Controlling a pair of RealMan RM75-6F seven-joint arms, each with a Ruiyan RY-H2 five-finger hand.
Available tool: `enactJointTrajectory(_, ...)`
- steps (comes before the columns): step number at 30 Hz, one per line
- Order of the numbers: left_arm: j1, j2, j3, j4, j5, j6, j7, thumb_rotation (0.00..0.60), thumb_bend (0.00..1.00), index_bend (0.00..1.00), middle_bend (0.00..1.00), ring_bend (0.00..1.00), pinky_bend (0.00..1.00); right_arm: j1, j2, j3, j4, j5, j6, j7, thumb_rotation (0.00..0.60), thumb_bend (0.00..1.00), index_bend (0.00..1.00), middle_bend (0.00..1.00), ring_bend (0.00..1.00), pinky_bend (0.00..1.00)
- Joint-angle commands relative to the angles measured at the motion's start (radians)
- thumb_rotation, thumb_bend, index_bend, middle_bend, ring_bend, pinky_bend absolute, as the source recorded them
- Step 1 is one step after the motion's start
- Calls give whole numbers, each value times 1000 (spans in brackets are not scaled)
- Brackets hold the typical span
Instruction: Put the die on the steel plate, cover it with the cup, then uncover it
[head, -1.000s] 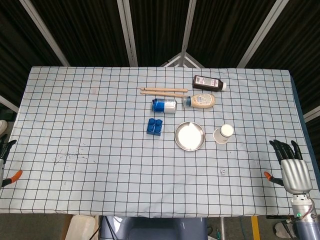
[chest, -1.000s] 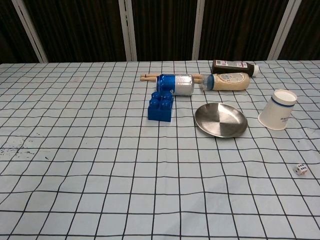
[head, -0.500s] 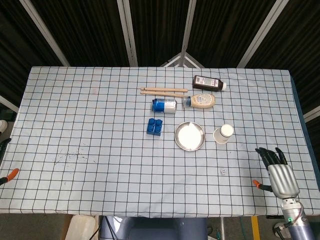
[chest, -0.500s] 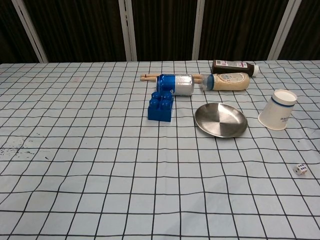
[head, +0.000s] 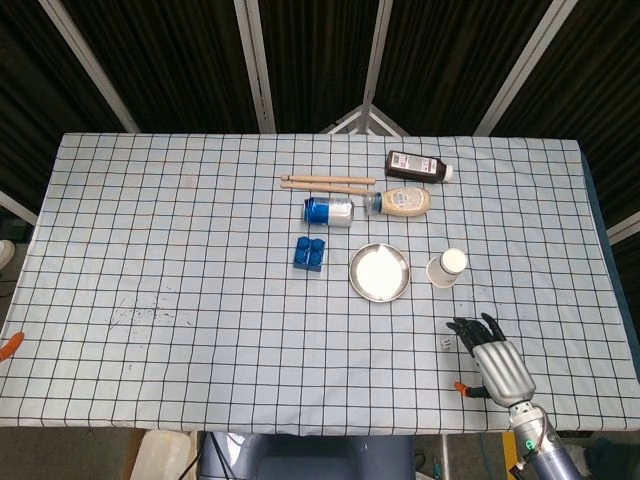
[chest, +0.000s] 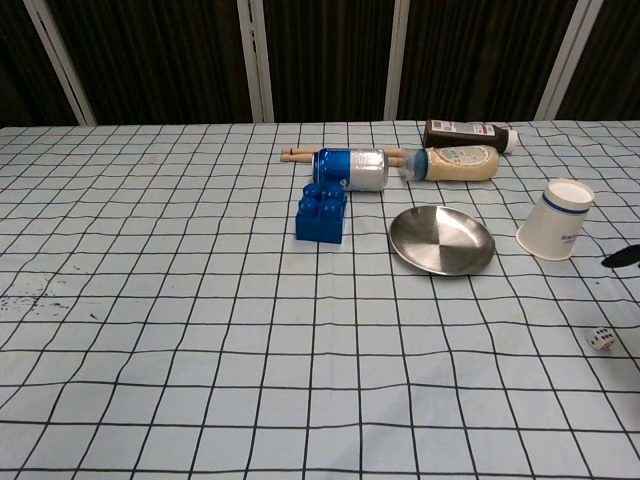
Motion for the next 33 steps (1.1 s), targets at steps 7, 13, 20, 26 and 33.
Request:
enactJointTrajectory(7,-1,2,1,-1,-2,-10,-3,600,268,166,21,64,261,35,-72,49,17,39,-17,-21,600,99,319,152,181,46)
enactJointTrajectory(13,-2,4,2,-3,-6,-16,3,600,268,166,21,64,261,52,-94,60,53,69,-43,-12,600,126,355,152,187,46)
enactJointTrajectory(20,-6,1,4,-4,-7,-26,15,600,269,167,21,64,261,58,-112,61,94,85,-52,12,600,129,389,152,194,46)
enactJointTrajectory(26,-7,-1,2,-5,-15,-31,23,600,268,167,21,64,261,56,-119,57,121,88,-49,33,600,149,428,156,202,46)
enactJointTrajectory(33,-9,-5,5,-5,-13,-36,37,600,268,168,20,64,261,64,-135,57,154,93,-58,40,600,182,446,159,205,47)
